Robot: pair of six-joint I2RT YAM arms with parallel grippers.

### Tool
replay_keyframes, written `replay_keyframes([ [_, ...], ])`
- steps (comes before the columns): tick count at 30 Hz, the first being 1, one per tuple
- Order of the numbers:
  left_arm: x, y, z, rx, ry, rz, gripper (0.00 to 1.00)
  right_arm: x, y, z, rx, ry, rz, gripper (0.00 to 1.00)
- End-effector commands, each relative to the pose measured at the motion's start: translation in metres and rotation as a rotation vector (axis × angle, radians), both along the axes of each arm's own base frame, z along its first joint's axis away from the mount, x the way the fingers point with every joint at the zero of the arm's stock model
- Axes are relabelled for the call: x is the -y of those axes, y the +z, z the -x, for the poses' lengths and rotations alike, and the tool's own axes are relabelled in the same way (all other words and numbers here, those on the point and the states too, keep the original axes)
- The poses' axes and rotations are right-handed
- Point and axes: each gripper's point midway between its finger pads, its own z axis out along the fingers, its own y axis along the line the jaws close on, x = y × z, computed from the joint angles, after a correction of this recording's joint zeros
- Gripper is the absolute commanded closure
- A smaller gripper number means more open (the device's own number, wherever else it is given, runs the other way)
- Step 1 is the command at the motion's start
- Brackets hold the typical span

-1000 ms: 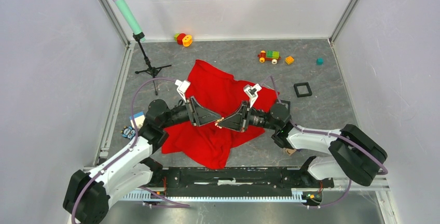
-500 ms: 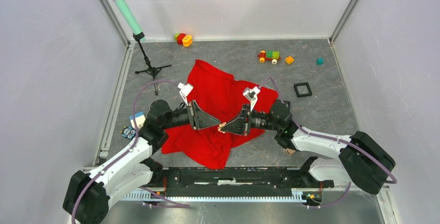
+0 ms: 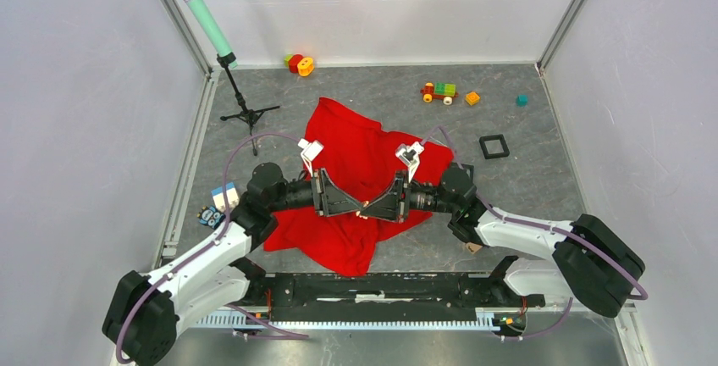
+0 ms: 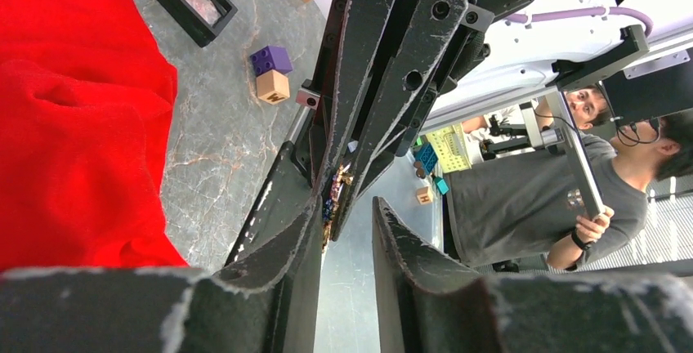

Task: Remove the brooch from the garment
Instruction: Close the brooch.

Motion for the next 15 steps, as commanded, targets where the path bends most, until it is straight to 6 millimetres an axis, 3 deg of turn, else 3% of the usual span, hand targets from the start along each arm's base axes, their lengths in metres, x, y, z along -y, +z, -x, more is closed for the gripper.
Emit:
replay_keyframes([
  [1,0.0037,0.0045,0.0032,0.066,-0.035,-0.009,0.70,-0.0044,0.0256,-0.0040,0.047,0.010,-0.066,0.99],
  [7,0.0041,0.0029,0.0018,0.070,-0.027,-0.019,0.95,-0.0050,0.0258,-0.0037,0.040,0.013,-0.069,0.99],
  [10,0.0040,0.0010,0.0013,0.071,-0.023,-0.033,0.98,-0.0042,0.0254,-0.0025,0.041,0.015,-0.069,0.95],
  [13,0.0014,0.0025,-0.0007,0.088,0.007,-0.037,0.98,-0.0021,0.0239,0.0000,0.048,0.019,-0.069,0.65],
  [15,-0.0013,0.0055,-0.0026,0.106,0.035,-0.041,0.98,-0.0001,0.0229,0.0006,0.060,0.013,-0.064,0.51],
])
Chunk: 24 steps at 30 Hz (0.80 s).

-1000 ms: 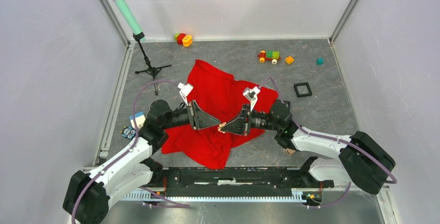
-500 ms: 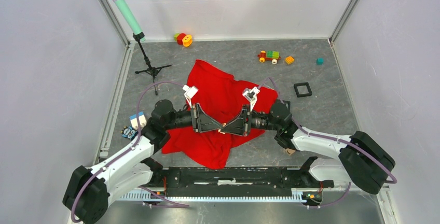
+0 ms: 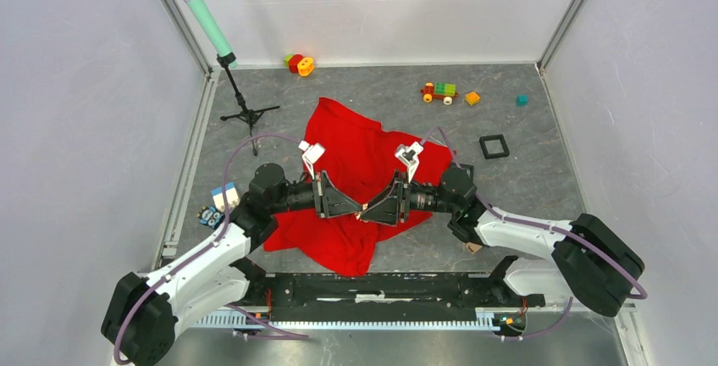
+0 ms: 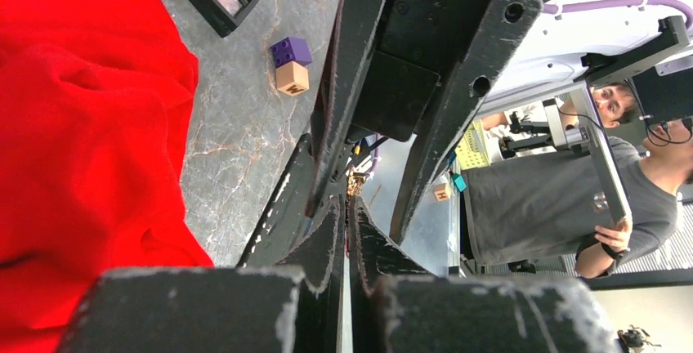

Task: Remove the brooch from the garment
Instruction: Close the brooch.

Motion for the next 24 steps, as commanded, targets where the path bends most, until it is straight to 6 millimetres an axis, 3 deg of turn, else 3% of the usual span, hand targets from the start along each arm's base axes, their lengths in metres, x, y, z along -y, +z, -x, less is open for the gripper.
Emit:
replay_keyframes([
  [1,-0.003,0.018,-0.004,0.094,0.038,0.002,0.98,0.001,0.018,-0.005,0.081,-0.022,-0.042,0.44],
  [3,-0.004,0.020,-0.005,0.102,0.051,-0.002,0.98,0.004,0.013,-0.007,0.088,-0.041,-0.019,0.36],
  [8,-0.004,0.020,-0.005,0.100,0.050,-0.004,0.98,0.013,0.015,-0.013,0.098,-0.102,-0.021,0.31],
  [15,-0.004,0.024,-0.004,0.105,0.049,0.010,0.98,0.027,0.022,-0.026,0.118,-0.214,-0.045,0.33],
  [24,-0.002,0.035,-0.001,0.118,0.033,0.059,0.98,0.019,0.020,-0.008,0.115,-0.084,-0.078,0.41],
])
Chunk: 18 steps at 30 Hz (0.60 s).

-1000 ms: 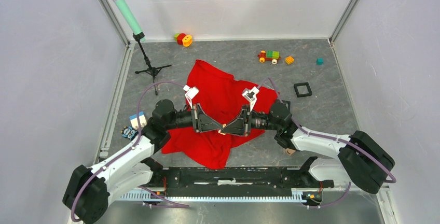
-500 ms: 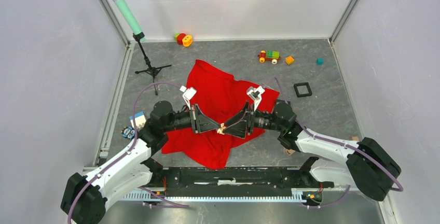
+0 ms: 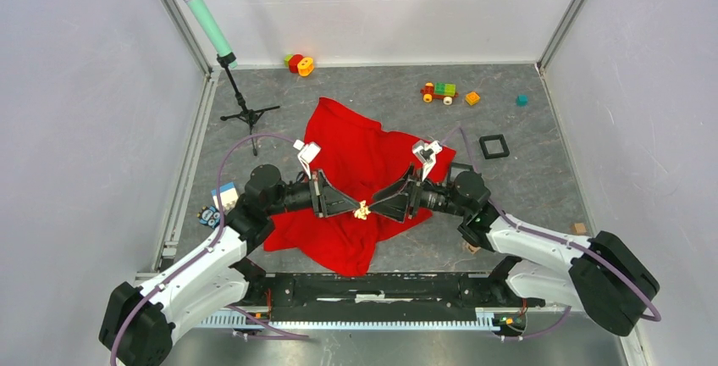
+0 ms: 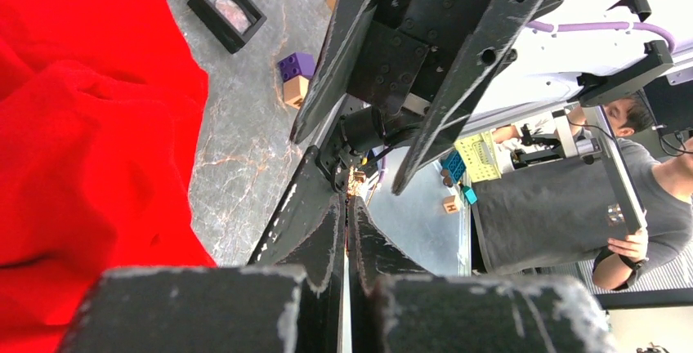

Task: Remove the brooch from the garment
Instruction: Close the brooch.

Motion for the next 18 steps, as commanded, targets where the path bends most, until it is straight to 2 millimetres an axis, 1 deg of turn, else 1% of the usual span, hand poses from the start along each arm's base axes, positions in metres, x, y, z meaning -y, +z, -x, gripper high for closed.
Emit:
replay_keyframes([
  [1,0.0036,0.0308,0.0002,0.095,-0.019,0.076,0.98,-0.0040,0.0104,0.0123,0.031,0.080,-0.064,0.42],
  [3,0.0039,0.0339,0.0005,0.097,-0.022,0.087,0.98,-0.0056,0.0123,0.0148,0.026,0.097,-0.079,0.44],
  [10,0.0049,0.0335,0.0008,0.091,-0.030,0.085,0.98,-0.0102,0.0171,0.0180,0.026,0.124,-0.093,0.49],
  [16,0.0052,0.0354,0.0017,0.093,-0.038,0.090,0.98,-0.0124,0.0174,0.0151,0.019,0.119,-0.093,0.61],
  [18,0.0055,0.0353,0.0026,0.093,-0.043,0.090,0.98,-0.0133,0.0183,0.0150,0.016,0.122,-0.095,0.62],
])
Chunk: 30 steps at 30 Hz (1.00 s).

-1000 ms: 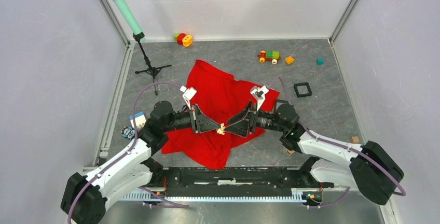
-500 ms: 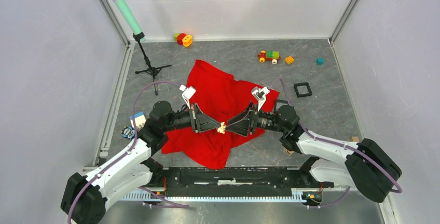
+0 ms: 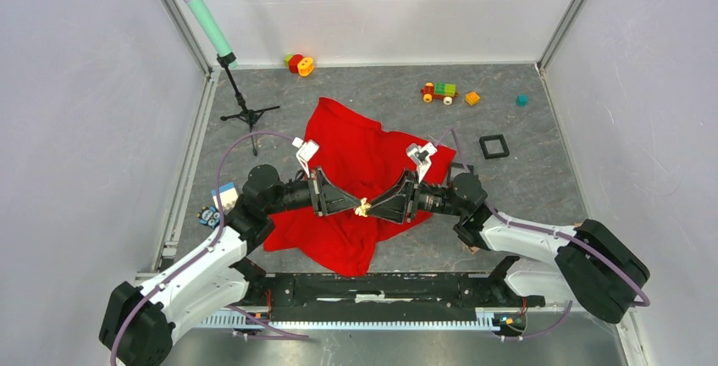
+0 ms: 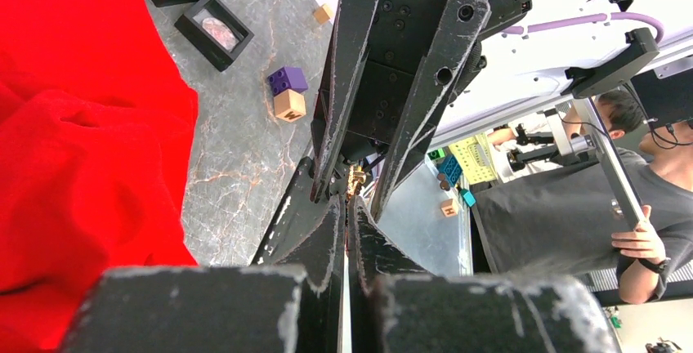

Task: Remove the brooch from the garment
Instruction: Close the brooch.

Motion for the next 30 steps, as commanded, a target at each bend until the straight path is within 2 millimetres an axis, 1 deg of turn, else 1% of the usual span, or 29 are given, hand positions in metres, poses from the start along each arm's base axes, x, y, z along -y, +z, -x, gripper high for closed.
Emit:
replay_keyframes([
  [1,0.003,0.022,0.004,0.040,-0.037,0.048,0.98,-0.004,0.018,0.000,0.044,0.018,-0.049,0.63],
  [6,0.004,0.022,0.005,0.038,-0.048,0.053,0.98,-0.006,0.019,0.001,0.037,0.025,-0.053,0.69],
  [13,0.005,0.021,0.006,0.032,-0.058,0.053,0.98,-0.007,0.019,0.000,0.028,0.028,-0.056,0.74],
  [22,0.005,0.020,0.007,0.034,-0.059,0.052,0.98,-0.009,0.009,-0.008,0.000,-0.009,-0.011,0.82],
  [26,0.005,0.019,0.007,0.038,-0.060,0.049,0.98,-0.010,0.003,-0.013,-0.029,-0.033,0.018,0.90],
  [30,0.005,0.018,0.008,0.043,-0.062,0.048,0.98,-0.010,-0.001,-0.017,-0.071,-0.058,0.020,0.93],
])
